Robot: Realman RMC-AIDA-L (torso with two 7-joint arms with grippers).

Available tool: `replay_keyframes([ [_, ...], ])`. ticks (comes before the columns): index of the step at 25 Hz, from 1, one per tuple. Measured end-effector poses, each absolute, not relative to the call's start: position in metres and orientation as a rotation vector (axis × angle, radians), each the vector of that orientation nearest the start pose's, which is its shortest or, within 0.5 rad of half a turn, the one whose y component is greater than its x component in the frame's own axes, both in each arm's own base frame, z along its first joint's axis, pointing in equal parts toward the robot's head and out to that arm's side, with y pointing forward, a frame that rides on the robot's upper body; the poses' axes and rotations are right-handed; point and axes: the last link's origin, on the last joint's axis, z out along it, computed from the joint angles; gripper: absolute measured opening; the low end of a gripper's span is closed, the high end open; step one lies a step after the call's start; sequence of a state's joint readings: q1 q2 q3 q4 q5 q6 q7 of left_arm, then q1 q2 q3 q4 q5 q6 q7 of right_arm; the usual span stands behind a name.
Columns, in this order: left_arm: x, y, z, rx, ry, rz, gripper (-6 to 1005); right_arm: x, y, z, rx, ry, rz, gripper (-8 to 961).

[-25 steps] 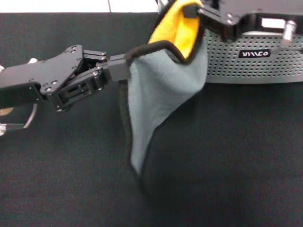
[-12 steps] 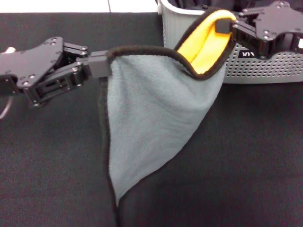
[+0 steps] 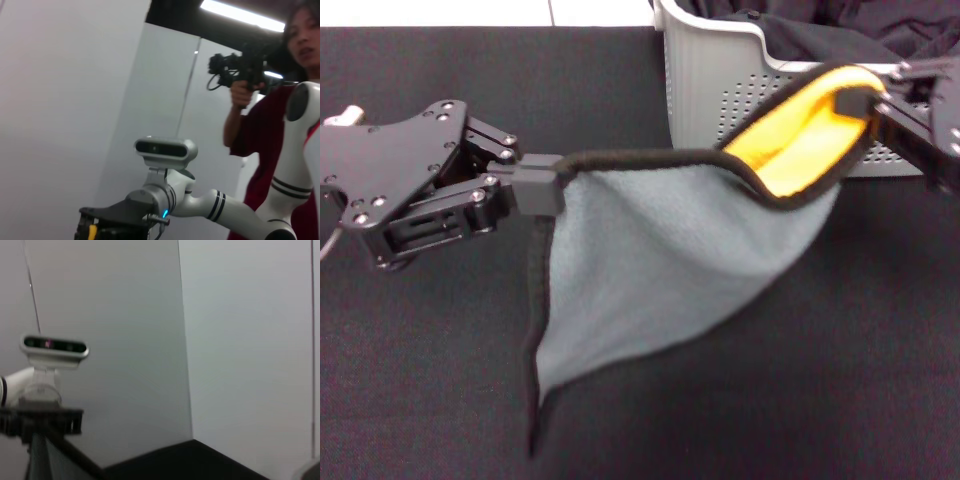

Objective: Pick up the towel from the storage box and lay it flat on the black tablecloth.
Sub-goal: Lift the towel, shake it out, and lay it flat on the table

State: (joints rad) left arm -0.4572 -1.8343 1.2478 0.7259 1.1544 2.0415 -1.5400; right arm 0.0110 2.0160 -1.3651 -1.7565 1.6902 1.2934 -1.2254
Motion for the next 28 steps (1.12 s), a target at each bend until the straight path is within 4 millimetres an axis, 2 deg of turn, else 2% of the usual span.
replay_keyframes([
  [1,-0.194,0.280,0.088,-3.036,-0.265,-1.466,43,0.140,0.258,0.083,-2.568,0.300,0.844,78],
  [5,-0.188,0.280,0.088,-3.047,-0.228,-1.483,44,0.149,0.253,0.078,-2.562,0.261,0.807,79],
  [12,-0.176,0.285,0.093,-3.011,-0.206,-1.570,46,0.160,0.261,0.055,-2.633,0.234,0.806,80],
  [20,-0.172,0.287,0.093,-2.994,-0.196,-1.602,47,0.161,0.264,0.048,-2.669,0.197,0.810,82],
  [28,-0.169,0.287,0.094,-3.011,-0.182,-1.598,49,0.171,0.275,0.047,-2.668,0.167,0.785,84],
])
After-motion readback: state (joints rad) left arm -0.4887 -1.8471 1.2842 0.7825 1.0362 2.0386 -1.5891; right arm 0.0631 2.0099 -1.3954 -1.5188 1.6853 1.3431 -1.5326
